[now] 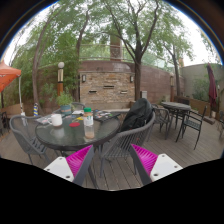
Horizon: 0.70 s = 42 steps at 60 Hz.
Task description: Pour water
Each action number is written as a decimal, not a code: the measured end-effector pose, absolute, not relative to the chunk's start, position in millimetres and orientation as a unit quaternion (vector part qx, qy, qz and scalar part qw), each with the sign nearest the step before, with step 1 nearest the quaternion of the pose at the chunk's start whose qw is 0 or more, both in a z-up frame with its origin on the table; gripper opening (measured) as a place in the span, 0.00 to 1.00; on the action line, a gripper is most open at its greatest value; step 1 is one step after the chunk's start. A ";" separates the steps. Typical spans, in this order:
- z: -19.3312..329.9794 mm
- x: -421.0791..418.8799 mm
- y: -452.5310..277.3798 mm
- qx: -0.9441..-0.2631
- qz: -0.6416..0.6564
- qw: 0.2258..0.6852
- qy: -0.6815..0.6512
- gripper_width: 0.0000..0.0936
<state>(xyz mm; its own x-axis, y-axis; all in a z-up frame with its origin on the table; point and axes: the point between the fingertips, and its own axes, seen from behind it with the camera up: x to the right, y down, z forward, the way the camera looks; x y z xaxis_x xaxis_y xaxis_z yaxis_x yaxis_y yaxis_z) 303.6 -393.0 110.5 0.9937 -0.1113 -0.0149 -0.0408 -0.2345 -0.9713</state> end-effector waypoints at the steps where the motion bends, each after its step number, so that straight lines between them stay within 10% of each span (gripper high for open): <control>1: 110.2 304.1 -393.0 -0.786 -0.029 0.616 0.049 0.88; 42: 101.3 224.1 -198.9 -0.751 0.031 0.659 0.025 0.89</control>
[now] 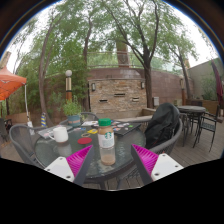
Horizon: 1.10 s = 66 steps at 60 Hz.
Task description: Pour water
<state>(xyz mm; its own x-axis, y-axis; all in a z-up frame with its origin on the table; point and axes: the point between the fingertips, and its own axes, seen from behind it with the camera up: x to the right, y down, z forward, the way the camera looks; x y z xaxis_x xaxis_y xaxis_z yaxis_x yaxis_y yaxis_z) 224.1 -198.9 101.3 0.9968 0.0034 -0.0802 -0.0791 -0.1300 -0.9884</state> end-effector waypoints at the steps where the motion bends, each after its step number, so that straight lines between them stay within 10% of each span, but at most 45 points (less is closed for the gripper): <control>1: 100.9 221.2 -190.8 -0.751 0.030 0.660 0.024 0.89; 27: 85.8 204.9 -71.5 -0.754 -0.020 0.655 0.047 0.87; 33: 87.1 207.9 -56.9 -0.738 -0.052 0.671 0.042 0.48; 66: 88.8 196.1 -45.7 -0.748 -0.057 0.660 0.041 0.34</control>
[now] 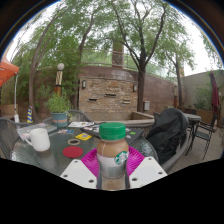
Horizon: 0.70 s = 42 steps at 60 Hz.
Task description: Pour water
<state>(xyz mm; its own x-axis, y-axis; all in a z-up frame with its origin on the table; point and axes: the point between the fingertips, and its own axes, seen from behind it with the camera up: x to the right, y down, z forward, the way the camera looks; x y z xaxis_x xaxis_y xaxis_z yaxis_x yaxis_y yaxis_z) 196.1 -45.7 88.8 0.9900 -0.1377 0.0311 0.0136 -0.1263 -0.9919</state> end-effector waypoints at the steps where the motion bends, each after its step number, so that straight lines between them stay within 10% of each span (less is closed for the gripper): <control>1: 92.0 193.3 -44.3 -0.748 -0.062 0.660 0.033 0.34; 20: 201.5 85.3 31.3 -0.678 -0.281 0.639 -0.231 0.34; 42: 163.6 -23.6 93.7 -0.398 -0.575 0.378 -0.606 0.34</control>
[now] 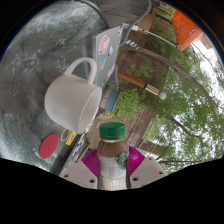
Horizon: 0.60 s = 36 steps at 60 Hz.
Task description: Pour water
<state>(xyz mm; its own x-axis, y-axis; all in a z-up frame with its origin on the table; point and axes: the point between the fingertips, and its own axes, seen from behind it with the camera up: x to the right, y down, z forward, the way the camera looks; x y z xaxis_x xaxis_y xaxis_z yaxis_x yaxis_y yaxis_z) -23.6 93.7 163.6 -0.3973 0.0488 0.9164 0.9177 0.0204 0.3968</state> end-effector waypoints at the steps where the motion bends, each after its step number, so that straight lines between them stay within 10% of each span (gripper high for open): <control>1: 164.1 -26.0 93.7 -0.379 -0.586 0.365 -0.616 0.34; 19: 166.0 -32.9 80.2 -0.257 -0.632 0.282 -0.674 0.34; 36: 160.8 -28.7 88.1 -0.320 -0.592 0.344 -0.655 0.34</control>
<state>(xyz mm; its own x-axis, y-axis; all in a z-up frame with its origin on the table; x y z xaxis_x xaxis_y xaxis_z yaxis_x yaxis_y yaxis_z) -28.7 88.1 160.8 -0.5579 0.0122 0.8298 0.8269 0.0936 0.5546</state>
